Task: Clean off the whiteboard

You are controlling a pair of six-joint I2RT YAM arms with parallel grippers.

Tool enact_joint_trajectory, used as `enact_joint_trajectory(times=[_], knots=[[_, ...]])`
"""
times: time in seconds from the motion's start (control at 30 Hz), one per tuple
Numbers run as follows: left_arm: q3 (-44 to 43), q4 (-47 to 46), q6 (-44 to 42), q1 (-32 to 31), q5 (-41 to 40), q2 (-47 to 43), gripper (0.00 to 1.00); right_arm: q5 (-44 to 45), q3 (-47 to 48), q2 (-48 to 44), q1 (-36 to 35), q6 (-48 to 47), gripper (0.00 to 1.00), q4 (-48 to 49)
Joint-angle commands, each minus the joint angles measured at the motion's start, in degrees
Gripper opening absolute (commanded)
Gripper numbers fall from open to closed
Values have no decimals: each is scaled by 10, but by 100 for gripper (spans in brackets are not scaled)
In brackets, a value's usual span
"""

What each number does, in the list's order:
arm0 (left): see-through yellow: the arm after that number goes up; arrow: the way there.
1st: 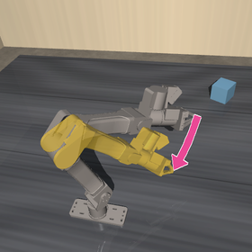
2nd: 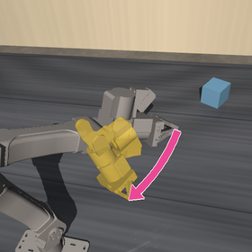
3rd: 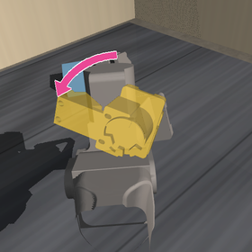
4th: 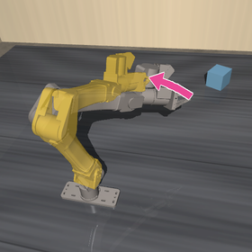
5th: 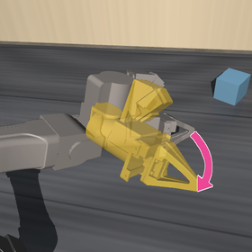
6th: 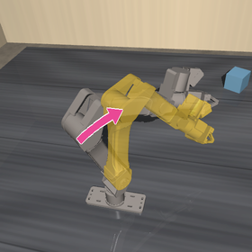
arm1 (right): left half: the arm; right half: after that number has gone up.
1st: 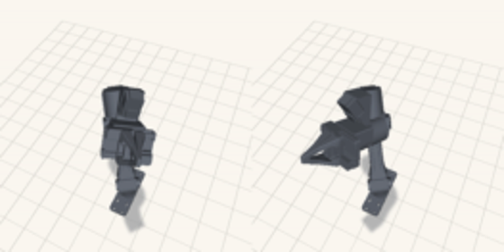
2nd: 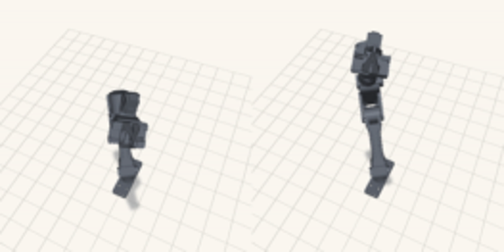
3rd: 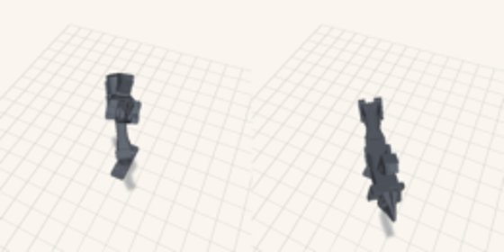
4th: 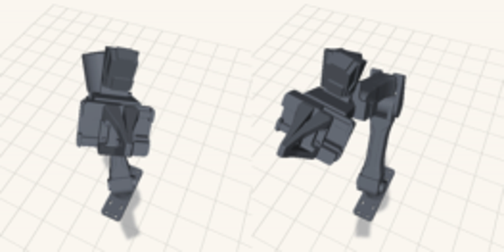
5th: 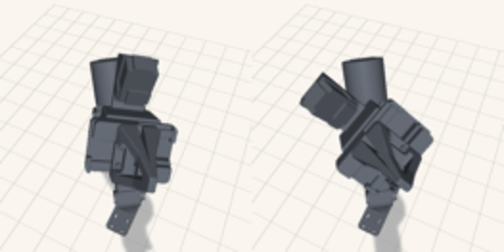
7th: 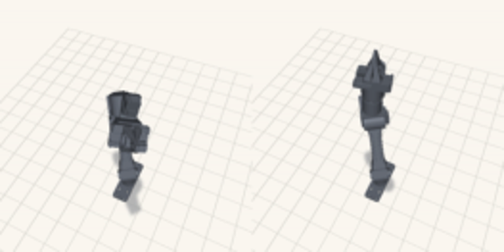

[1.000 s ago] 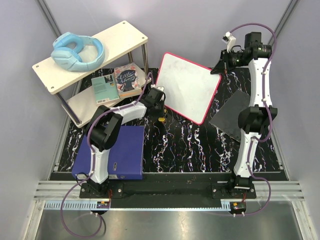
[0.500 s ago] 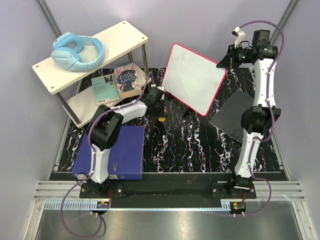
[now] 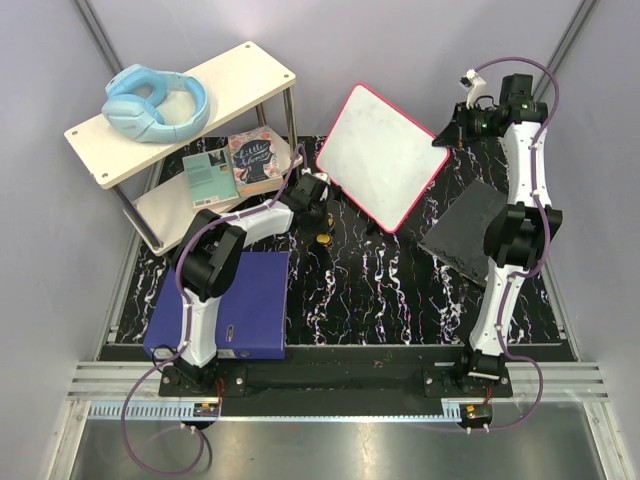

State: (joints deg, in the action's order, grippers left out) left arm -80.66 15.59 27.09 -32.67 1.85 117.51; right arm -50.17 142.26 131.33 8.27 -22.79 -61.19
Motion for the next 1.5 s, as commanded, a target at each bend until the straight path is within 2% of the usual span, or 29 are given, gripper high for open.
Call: enact_joint_trajectory(times=[0.0, 0.17, 0.47, 0.67, 0.8, 1.0, 1.1, 1.27, 1.4, 1.47], knots=[[-9, 25, -1, 5, 10, 21, 0, -22, 13, -21, 2, -41, 0, -13], [-7, 24, 0, 6, 11, 19, 0, -31, -13, -30, 2, -92, 0, -49], [-10, 22, -1, 6, 14, 23, 0, -25, 25, -26, 8, -196, 0, -178], [-11, 23, 0, 5, 18, 24, 0, -20, -43, -43, 9, -232, 0, -191], [-11, 20, -5, 6, 32, 18, 0, -12, -77, -45, 9, -241, 20, -179], [-14, 9, -21, 6, 43, 3, 0, -3, -88, -41, 9, -229, 23, -160], [-20, 10, -23, 5, 49, 2, 0, 1, -80, -35, 9, -224, 30, -155], [-16, 10, -28, 5, 57, -2, 0, 18, -72, -30, 10, -223, 46, -153], [-12, 10, -35, 4, 55, -4, 0, 33, -75, -31, 11, -219, 51, -145], [-13, 9, -37, 4, 56, -5, 6, 44, -78, -34, 11, -219, 54, -137]])
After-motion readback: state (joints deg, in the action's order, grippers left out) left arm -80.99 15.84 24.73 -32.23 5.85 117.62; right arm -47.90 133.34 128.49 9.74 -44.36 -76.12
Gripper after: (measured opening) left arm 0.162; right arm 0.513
